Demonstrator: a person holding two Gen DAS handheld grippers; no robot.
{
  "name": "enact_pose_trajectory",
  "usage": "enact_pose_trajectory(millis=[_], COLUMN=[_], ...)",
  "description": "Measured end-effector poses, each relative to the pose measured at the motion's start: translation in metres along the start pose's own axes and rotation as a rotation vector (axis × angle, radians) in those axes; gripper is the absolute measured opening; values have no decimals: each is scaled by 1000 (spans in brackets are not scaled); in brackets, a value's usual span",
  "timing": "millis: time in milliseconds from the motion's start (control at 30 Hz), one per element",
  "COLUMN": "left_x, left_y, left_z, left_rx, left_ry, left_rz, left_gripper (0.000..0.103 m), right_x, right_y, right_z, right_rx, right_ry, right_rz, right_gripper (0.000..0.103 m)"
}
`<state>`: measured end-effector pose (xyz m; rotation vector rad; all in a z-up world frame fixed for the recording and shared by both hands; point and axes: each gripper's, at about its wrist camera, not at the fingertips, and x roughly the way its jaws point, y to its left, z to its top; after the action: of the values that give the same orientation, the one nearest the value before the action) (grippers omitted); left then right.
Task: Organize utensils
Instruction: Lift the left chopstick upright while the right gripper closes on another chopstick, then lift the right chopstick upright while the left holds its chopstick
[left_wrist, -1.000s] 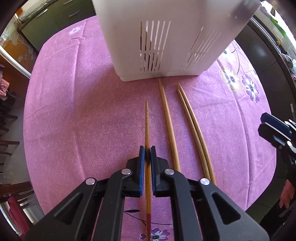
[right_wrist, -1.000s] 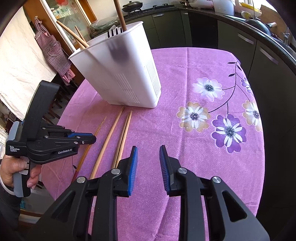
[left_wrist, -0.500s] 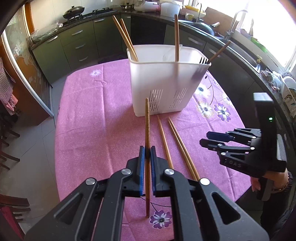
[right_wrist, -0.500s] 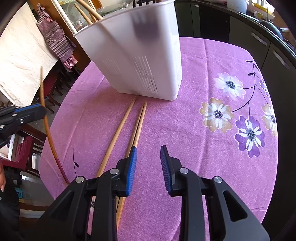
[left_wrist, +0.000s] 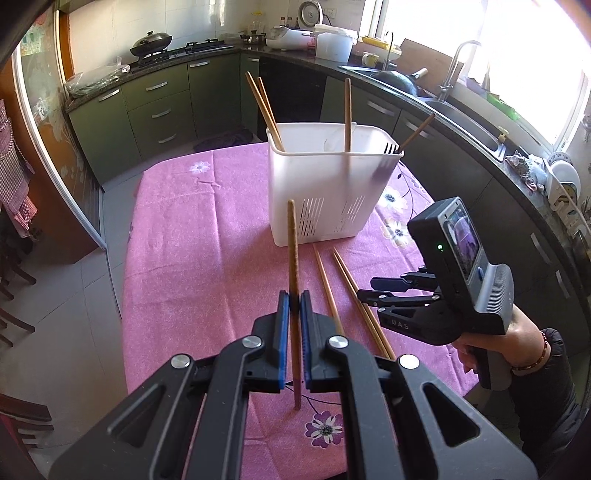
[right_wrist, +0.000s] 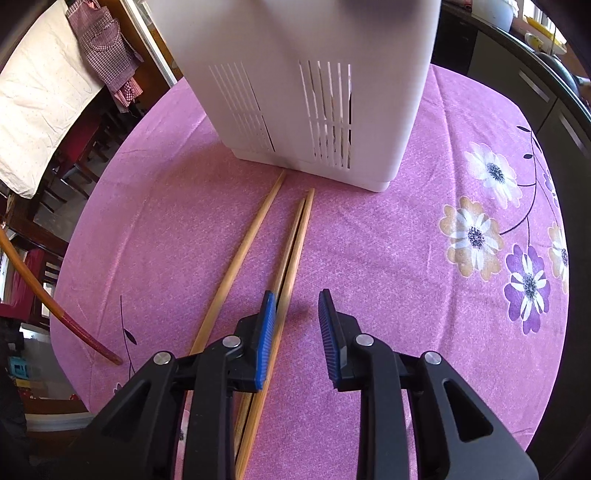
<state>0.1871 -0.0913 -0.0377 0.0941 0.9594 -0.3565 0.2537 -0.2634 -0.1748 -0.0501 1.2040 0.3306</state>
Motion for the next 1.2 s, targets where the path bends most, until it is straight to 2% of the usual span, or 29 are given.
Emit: enact_pose_trajectory(millis=[467,567,733,867,1000,1200], left_x=[-1,-1,-1,-1,-3,-7], left_y=[-1,0,1,4,7,7], left_z=[-5,-5,-6,-6,-6,-7], left_rx=[22,23,22,19,14,12], left_ry=[2,3,2,4,2,-6], left_rz=[-9,-9,-9,-4,0,9], left_gripper=[6,6,6,6,6,6], right_x=[8,10,11,-15,-59,-115], right_y=[27,36,42,30,22,15], right_z=[1,1,2,3,-2,-29], right_rx=[-56,-79,-69,-49,-26,-27], right_ry=[8,-2,-9,-77,-187,-317], right_rz=[-79,-83,-63,-25,13,17], right_gripper=[20,10,7,7,7,7])
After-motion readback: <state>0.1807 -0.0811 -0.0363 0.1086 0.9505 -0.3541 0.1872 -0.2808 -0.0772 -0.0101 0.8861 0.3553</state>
